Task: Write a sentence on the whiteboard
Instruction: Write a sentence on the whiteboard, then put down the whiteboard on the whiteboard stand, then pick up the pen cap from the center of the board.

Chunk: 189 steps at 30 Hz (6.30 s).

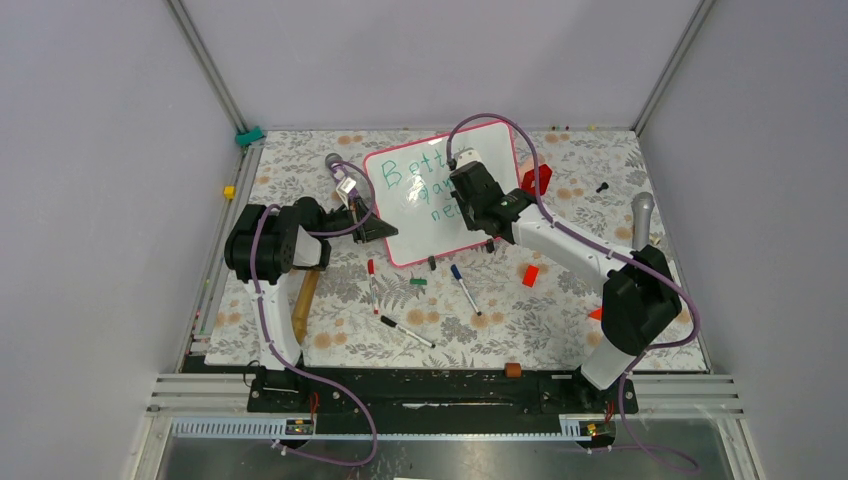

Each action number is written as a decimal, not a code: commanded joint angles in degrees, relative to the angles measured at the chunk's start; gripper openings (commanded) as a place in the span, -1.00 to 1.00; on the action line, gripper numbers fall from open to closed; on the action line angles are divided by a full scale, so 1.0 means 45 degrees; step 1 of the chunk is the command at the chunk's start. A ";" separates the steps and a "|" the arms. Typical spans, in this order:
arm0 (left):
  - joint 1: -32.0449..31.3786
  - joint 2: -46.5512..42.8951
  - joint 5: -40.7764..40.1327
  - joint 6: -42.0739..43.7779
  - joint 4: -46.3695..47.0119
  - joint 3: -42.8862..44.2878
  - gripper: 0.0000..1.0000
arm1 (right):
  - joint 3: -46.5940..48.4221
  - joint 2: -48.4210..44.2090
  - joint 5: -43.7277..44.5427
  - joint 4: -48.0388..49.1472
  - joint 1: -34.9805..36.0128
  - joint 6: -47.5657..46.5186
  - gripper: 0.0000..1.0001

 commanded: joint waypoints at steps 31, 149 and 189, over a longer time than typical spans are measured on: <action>-0.0256 0.0364 0.1670 0.1063 0.0579 -0.0060 -1.00 | 0.1166 0.0476 0.0039 -0.0104 -0.0132 -0.0034 -1.00; -0.0008 -1.7648 -0.8212 0.5612 -1.5243 -0.6036 0.07 | -0.2358 -0.6388 -0.1795 0.1290 -0.0289 0.0929 -1.00; -0.5712 -1.8354 -1.5732 0.6067 -2.0794 -0.3896 0.98 | -0.3255 -0.7435 -0.2291 0.1534 -0.0262 0.1365 -1.00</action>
